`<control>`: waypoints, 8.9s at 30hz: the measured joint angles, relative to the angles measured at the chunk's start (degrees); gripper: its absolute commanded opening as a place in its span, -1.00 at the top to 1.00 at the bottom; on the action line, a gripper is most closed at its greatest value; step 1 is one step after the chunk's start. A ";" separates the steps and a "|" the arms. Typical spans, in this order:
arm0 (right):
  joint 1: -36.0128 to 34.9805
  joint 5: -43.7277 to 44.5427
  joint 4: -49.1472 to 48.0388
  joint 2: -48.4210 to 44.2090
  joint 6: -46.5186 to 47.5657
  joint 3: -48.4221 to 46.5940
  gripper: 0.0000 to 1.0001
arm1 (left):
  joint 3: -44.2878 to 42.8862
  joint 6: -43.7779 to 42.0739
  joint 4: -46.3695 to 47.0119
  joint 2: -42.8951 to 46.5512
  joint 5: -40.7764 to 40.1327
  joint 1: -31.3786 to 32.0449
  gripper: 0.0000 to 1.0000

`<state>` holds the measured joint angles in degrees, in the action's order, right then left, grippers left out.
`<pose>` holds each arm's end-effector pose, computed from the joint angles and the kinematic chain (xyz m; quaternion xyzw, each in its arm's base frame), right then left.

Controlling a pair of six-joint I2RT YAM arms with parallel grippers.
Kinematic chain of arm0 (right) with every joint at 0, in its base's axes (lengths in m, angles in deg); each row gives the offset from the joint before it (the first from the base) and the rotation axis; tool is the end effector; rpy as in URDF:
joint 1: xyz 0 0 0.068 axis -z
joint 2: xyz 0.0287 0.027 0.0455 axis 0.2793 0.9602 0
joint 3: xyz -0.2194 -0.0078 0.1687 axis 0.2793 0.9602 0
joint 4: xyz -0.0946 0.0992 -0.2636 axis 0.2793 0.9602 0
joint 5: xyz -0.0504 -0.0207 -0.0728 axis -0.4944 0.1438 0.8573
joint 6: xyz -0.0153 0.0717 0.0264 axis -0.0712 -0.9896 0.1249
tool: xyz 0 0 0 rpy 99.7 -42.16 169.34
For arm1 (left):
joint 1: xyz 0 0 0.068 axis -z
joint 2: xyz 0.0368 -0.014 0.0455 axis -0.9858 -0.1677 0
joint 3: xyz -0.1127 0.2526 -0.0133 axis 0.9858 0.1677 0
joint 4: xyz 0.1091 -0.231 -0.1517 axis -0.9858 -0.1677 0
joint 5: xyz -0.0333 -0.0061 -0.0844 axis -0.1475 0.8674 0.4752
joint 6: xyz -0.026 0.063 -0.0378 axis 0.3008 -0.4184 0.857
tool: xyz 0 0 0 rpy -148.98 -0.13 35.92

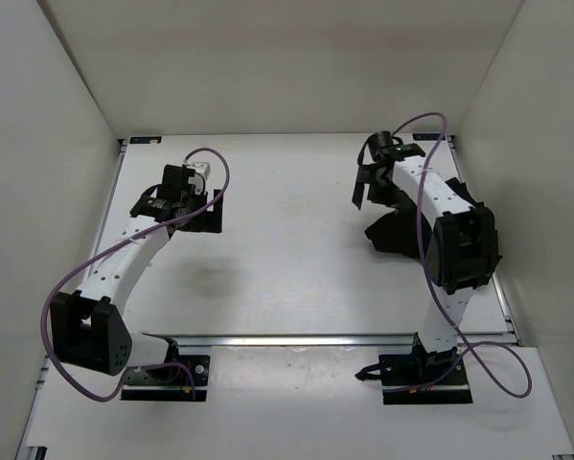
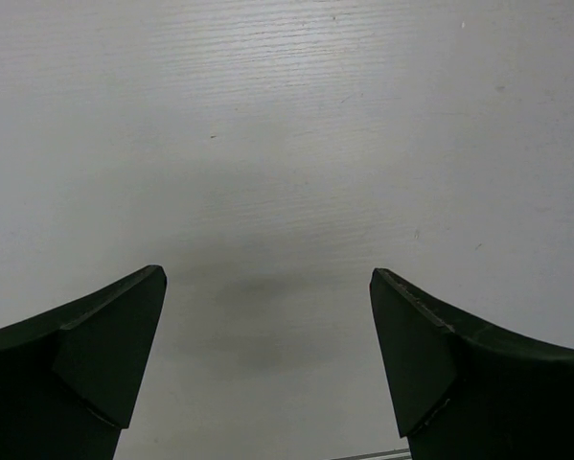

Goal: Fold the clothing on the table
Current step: Grab the skirt from the pile, then move the skirt to the center of the board, then flatten the skirt out

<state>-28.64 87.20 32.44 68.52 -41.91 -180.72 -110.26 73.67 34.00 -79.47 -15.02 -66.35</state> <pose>0.4313 0.0817 0.2288 0.1223 0.9714 -0.0343 0.2005 0.3211 -0.0776 0.2569 0.0556 0.9482 -0.0402 0.3102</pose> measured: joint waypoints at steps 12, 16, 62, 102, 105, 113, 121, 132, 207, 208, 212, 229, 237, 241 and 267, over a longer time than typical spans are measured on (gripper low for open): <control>-3.63 2.21 4.50 4.90 -4.50 0.17 -0.75 | 0.42 -0.50 0.24 -0.42 0.22 -0.39 -0.98; -3.61 3.69 6.16 2.36 -5.40 2.47 -0.74 | 0.44 -0.66 0.46 -0.42 0.61 -0.24 -0.97; -12.09 -18.49 -11.19 3.02 10.84 -46.71 0.99 | 0.24 1.42 0.90 2.49 6.03 -1.01 -0.97; 2.21 -21.38 -29.99 -31.95 14.78 38.29 -0.79 | 17.68 17.07 12.68 -1.31 15.06 16.70 0.15; -2.08 -21.68 -32.26 -28.52 16.28 35.01 -0.77 | 17.97 17.59 12.72 -3.67 11.85 15.69 0.38; -3.13 -24.94 -34.69 -20.26 17.64 36.35 -0.75 | 18.03 17.35 12.74 -10.21 7.65 8.70 0.53; -2.80 -26.88 -37.46 -19.80 18.84 40.04 0.30 | 12.26 16.20 12.68 -16.65 4.85 2.01 0.92; -1.70 -27.08 -38.88 -16.79 16.39 41.29 1.00 | -3.43 15.78 11.80 -27.96 2.05 -3.23 1.00; 11.61 -18.56 -30.23 -31.06 19.56 42.34 -0.89 | 21.73 24.50 17.62 3.50 19.82 12.24 -0.93; 11.67 -20.02 -29.88 -33.53 18.84 44.00 -0.88 | 23.15 25.55 18.45 3.80 20.65 12.79 -0.93; 9.77 -22.80 -29.73 -42.56 16.63 50.53 -0.81 | 27.69 28.76 21.35 4.20 23.06 15.43 -0.90; 11.32 -25.09 -22.34 -41.13 6.27 59.98 -0.26 | 34.77 37.33 32.68 6.01 28.57 19.63 -0.90; 11.21 -25.64 -22.14 -39.06 5.40 59.98 0.77 | 34.80 37.77 34.01 5.46 28.57 19.76 -0.88; 9.01 -25.83 -23.23 -37.99 4.57 59.98 1.00 | 34.80 38.42 35.54 4.04 28.52 20.70 -0.87; -6.60 -33.77 -31.52 -29.79 -6.43 51.19 0.98 | 37.92 39.41 30.25 5.99 15.23 18.60 0.20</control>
<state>-35.24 53.43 0.92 38.73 -48.34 -129.53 -72.34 113.08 64.25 -73.48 0.22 -47.75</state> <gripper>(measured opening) 0.008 0.527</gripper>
